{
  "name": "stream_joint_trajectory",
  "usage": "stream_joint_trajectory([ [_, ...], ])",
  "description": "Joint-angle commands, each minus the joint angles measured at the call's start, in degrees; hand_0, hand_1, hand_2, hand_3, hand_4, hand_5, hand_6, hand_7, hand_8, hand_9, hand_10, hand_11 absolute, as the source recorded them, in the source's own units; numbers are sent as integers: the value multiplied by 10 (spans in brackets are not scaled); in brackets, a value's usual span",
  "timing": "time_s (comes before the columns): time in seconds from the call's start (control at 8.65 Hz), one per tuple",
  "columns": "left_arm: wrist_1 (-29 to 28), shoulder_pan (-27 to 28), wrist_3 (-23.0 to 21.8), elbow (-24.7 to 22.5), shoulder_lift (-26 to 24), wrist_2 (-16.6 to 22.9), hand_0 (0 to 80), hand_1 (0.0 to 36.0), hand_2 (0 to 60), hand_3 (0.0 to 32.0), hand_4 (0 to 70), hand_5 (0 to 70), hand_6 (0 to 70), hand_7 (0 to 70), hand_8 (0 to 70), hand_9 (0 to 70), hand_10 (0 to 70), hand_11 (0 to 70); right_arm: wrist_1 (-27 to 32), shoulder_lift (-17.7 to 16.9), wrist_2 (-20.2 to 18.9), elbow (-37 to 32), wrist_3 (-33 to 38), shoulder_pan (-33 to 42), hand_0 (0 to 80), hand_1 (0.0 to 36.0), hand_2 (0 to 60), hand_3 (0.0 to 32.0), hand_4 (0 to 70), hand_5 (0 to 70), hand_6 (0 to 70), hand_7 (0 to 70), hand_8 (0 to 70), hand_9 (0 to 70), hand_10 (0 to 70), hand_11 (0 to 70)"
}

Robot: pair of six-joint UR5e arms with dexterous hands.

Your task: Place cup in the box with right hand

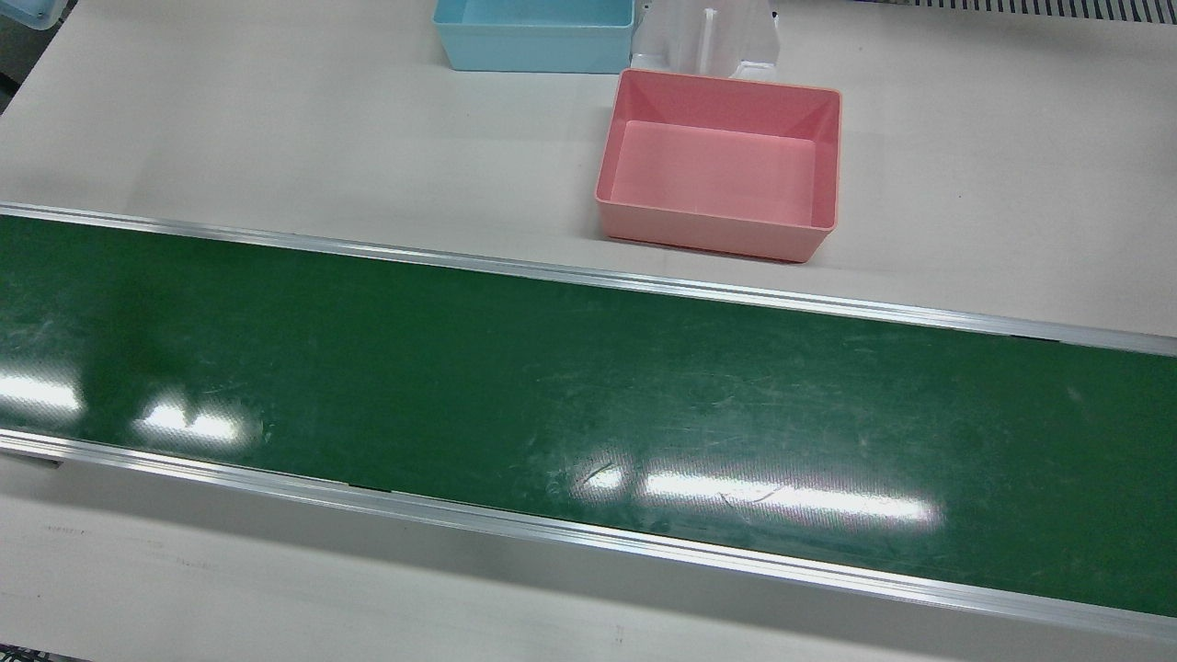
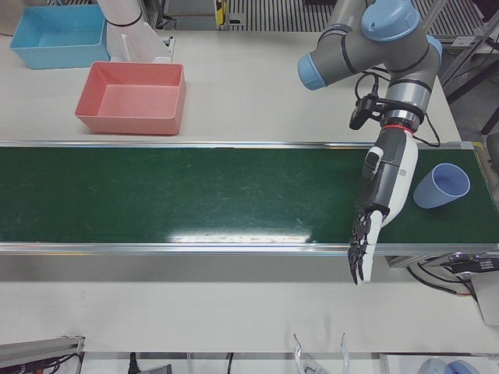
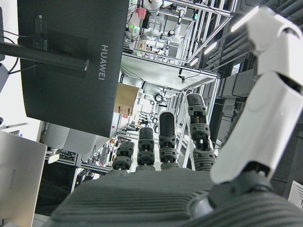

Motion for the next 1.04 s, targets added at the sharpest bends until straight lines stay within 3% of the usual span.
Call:
stream_joint_trajectory([
  [0.0,1,0,0,0,0,-1,0,0,0,0,0,0,0,0,0,0,0,0,51,-5,7,1,3,-20,486,2,0,0,175,41,108,450,84,194,70,112],
  [0.23,1,0,0,1,0,0,0,0,0,0,0,0,0,0,0,0,0,0,54,-1,1,5,3,-39,495,35,0,0,57,51,70,246,56,124,64,109],
  [0.35,0,0,-1,1,0,0,0,0,0,0,0,0,0,0,0,0,0,0,54,2,-5,10,3,-54,491,45,0,40,0,52,41,142,33,79,54,96],
  [0.46,0,0,0,1,0,-1,0,0,0,0,0,0,0,0,0,0,0,0,54,2,-13,19,0,-56,493,35,0,82,0,50,33,121,24,62,52,93],
  [0.58,0,0,0,1,0,-1,0,0,0,0,0,0,0,0,0,0,0,0,54,2,-13,21,0,-56,485,24,0,88,0,47,32,124,21,61,51,91],
  [0.92,1,0,-1,1,0,0,0,0,0,0,0,0,0,0,0,0,0,0,53,2,-3,27,-3,-79,480,38,0,58,0,49,40,149,22,63,57,99],
])
